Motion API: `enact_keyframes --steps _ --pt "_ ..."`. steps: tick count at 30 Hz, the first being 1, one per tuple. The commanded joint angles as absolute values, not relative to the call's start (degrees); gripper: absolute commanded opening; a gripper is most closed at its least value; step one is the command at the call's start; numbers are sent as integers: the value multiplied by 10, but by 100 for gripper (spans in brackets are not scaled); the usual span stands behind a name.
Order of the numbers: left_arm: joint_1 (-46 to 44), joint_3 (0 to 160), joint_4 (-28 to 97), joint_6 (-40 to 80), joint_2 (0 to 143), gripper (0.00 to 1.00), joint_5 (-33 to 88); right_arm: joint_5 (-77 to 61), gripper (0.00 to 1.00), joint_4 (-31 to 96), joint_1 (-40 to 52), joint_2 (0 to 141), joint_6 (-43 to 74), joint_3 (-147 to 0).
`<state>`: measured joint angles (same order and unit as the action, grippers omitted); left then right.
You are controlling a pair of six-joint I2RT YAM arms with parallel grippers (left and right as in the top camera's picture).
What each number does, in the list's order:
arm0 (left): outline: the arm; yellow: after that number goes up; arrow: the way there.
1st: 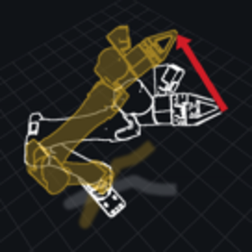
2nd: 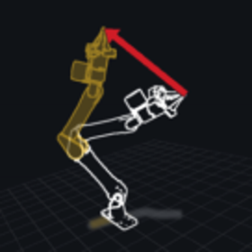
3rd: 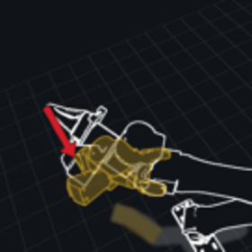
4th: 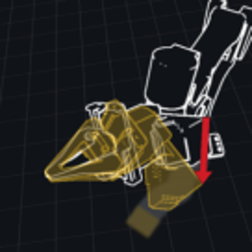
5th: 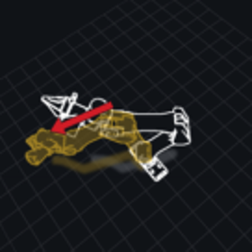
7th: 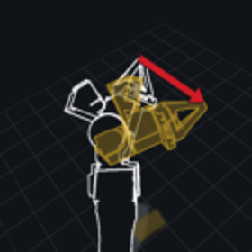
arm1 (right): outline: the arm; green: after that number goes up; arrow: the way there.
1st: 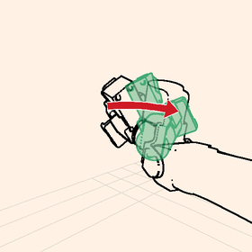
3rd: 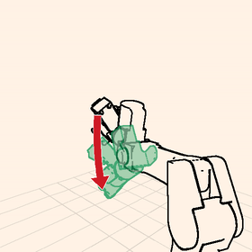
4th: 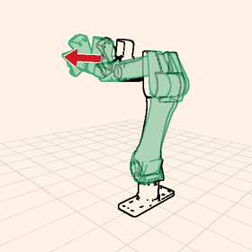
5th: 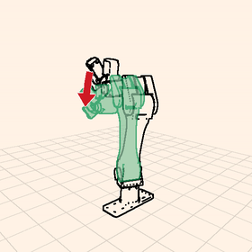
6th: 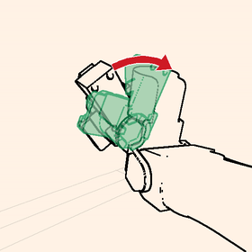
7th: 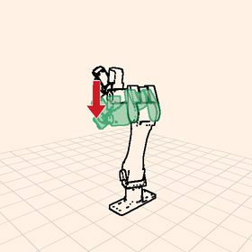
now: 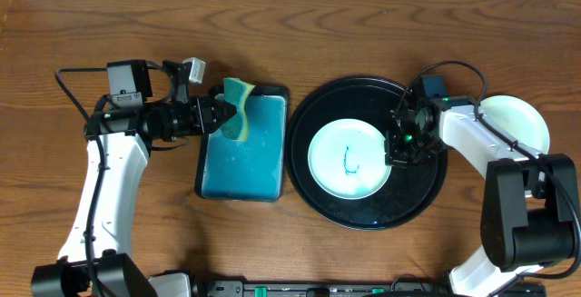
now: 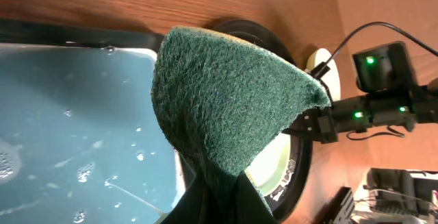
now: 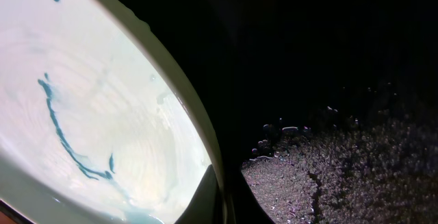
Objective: Clean dirty plates on tray and stack at the side
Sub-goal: 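Dip the green sponge into the blue water tray with the left gripper, then carry the wet sponge with the left gripper onto the white plate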
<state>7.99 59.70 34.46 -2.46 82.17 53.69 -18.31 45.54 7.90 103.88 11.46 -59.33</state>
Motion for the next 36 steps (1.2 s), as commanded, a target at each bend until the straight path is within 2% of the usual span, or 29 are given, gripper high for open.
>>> enact_keyframes --steps 1,7,9,12,25,36 --pt "55 596 345 -23 816 8 460 -180 1 454 84 1039 106 -590" --pt "-38 596 345 16 816 7 230 -180 1 454 84 1039 106 -590" --pt "-76 596 348 55 816 7 103 -180 1 454 84 1039 106 -590" --pt "-110 596 354 93 816 7 12 -180 1 454 84 1039 106 -590" --pt "-134 595 373 163 861 7 2 -180 1 454 84 1039 106 -590" --pt "-134 595 383 173 887 7 4 -180 1 453 84 1039 106 -590"
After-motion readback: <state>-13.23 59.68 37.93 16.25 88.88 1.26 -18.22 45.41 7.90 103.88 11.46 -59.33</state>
